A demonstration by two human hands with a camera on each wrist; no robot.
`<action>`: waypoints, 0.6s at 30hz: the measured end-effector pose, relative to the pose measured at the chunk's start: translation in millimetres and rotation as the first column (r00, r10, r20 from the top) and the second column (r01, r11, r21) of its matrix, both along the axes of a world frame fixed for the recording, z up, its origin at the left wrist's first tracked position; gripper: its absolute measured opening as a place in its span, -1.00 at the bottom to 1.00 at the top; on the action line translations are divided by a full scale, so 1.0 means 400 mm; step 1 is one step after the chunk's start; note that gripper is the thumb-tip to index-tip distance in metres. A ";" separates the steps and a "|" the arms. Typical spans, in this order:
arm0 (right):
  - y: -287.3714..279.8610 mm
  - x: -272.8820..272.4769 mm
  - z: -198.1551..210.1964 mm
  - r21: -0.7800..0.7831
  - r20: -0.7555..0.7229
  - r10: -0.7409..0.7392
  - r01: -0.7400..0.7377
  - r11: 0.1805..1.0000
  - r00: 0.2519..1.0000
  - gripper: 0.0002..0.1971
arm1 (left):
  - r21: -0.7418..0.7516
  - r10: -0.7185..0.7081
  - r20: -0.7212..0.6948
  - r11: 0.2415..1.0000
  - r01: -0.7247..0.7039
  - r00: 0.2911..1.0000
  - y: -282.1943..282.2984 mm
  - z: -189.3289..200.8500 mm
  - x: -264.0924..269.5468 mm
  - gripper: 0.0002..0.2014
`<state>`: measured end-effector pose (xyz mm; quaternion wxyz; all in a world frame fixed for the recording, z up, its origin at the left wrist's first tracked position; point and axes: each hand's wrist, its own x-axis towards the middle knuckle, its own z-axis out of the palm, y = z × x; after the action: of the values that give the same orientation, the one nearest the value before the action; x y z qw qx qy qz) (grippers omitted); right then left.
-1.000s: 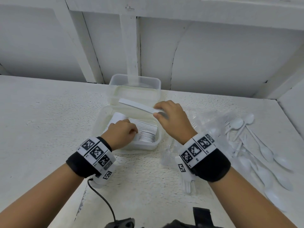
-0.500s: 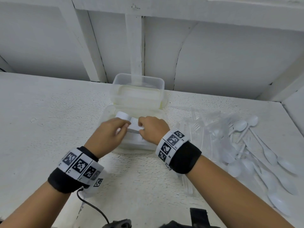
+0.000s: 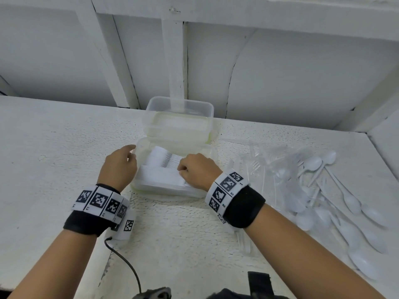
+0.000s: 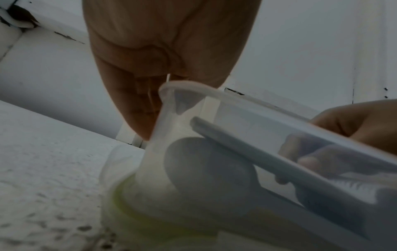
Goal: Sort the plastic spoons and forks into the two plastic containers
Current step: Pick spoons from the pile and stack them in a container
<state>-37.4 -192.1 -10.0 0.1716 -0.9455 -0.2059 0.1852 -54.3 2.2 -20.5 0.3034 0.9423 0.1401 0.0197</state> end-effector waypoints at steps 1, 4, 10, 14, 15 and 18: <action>0.001 0.001 -0.001 -0.002 0.002 0.008 -0.008 1.000 1.000 -0.76 | -0.006 -0.001 -0.004 1.000 0.001 1.000 0.001 0.000 0.001 -0.62; 0.000 -0.002 -0.001 -0.036 -0.010 0.040 -0.040 0.999 0.999 -0.71 | -0.015 -0.010 -0.012 1.000 0.010 1.000 0.003 0.002 0.001 -0.63; 0.002 -0.004 -0.005 -0.094 0.059 0.063 -0.058 0.994 0.996 -0.68 | 0.001 -0.009 -0.058 1.000 0.009 0.998 0.001 0.015 0.002 -0.63; -0.015 -0.011 0.017 -0.006 0.096 0.055 -0.054 0.998 0.994 -0.64 | 0.060 -0.004 -0.037 0.998 0.006 0.999 -0.004 0.029 0.005 -0.61; -0.027 -0.015 0.029 0.055 0.133 0.029 -0.036 0.998 0.991 -0.64 | 0.073 -0.013 0.002 0.997 0.013 1.000 -0.007 0.035 0.005 -0.61; -0.097 -0.039 0.074 0.264 0.202 -0.097 0.041 0.964 0.975 -0.67 | 0.079 -0.080 0.171 0.995 0.067 0.982 -0.039 0.067 -0.006 -0.65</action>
<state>-53.0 -230.8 19.7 0.2763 -0.9361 -0.2122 0.0482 -56.7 -13.2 6.1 0.2805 0.9519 0.0773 0.0958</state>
